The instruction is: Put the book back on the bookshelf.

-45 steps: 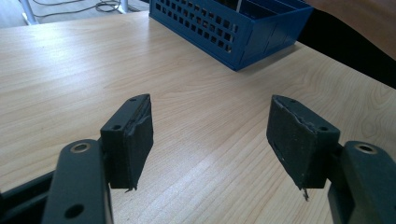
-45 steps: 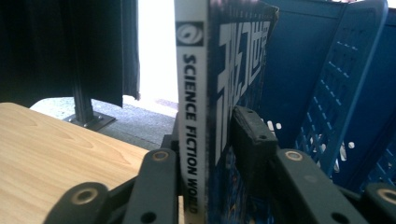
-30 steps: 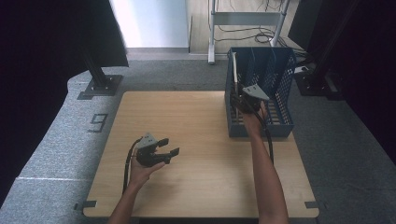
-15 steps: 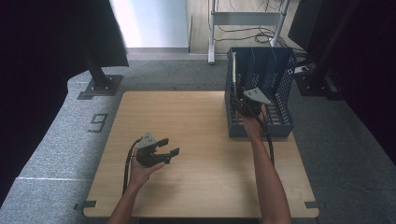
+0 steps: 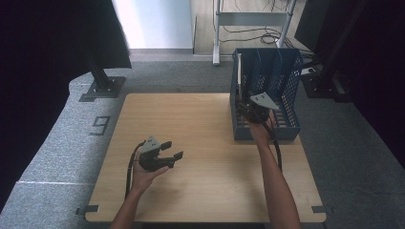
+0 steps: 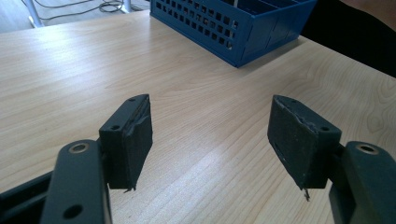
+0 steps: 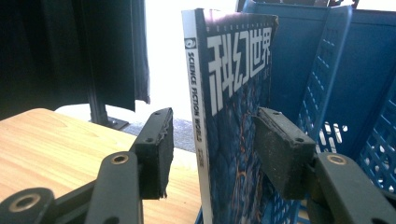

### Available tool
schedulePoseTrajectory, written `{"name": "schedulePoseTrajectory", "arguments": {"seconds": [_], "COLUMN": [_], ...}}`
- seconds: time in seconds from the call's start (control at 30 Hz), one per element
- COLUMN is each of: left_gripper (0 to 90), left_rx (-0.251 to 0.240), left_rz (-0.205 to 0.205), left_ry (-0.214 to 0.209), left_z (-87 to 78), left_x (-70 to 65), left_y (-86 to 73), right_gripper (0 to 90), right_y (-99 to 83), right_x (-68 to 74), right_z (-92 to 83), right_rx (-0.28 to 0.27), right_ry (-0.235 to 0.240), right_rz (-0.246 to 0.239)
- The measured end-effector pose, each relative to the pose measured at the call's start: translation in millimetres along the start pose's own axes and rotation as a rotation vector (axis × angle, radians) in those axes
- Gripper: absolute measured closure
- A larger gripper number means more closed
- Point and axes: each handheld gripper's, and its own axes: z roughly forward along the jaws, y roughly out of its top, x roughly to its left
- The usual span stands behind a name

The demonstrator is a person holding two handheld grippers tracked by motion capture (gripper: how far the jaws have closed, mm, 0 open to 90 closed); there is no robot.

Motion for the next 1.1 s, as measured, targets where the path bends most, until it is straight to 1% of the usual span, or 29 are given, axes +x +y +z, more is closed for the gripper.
{"name": "schedulePoseTrajectory", "arguments": {"seconds": [0.13,0.2,0.27,0.3,0.37,0.43,0.47,0.57,0.63,0.67,0.83,1.1], "left_gripper": [31.2,31.2,31.2,31.2,31.2,31.1,31.2,31.1,31.1,31.1,31.1,31.1], "left_rx": [-0.001,-0.002,-0.001,0.001,0.001,0.001,0.001,0.004,0.005,0.007,0.015,0.032], "left_rz": [0.000,-0.002,-0.006,-0.008,-0.007,-0.009,-0.009,-0.010,-0.009,-0.009,-0.010,-0.008], "left_ry": [-0.001,-0.003,-0.007,-0.009,-0.009,-0.010,-0.010,-0.010,-0.008,-0.008,-0.005,-0.005], "left_z": [-0.5,-0.4,0.1,0.3,0.5,0.6,0.7,1.1,1.6,2.0,4.4,8.5], "left_x": [-1.0,-1.1,-0.9,-0.7,-0.8,-0.5,-0.3,0.6,1.1,1.5,3.1,2.3], "left_y": [0.6,0.8,0.8,0.8,0.9,0.9,0.9,0.7,0.4,0.3,-0.4,-1.2], "right_gripper": [47.3,48.3,48.1,47.9,48.2,48.1,48.0,48.2,48.3,48.7,48.9,48.9], "right_y": [-2.1,-3.7,-5.5,-6.7,-9.9,-12.5,-13.9,-19.2,-22.9,-24.9,-34.1,-50.6], "right_x": [-3.4,-4.5,-5.2,-5.5,-5.8,-5.6,-5.5,-4.0,-2.6,-2.0,-0.7,0.7], "right_z": [-8.4,-14.8,-18.8,-20.7,-26.0,-30.1,-32.1,-39.3,-43.6,-46.0,-58.9,-82.0], "right_rx": [0.011,-0.011,-0.005,0.007,0.000,0.004,0.015,0.014,0.028,0.025,0.041,0.046], "right_ry": [0.003,0.000,0.006,0.010,0.013,0.019,0.023,0.032,0.038,0.038,0.061,0.106], "right_rz": [0.005,0.006,0.011,0.014,0.012,0.016,0.013,0.010,-0.004,-0.010,-0.010,0.020]}}
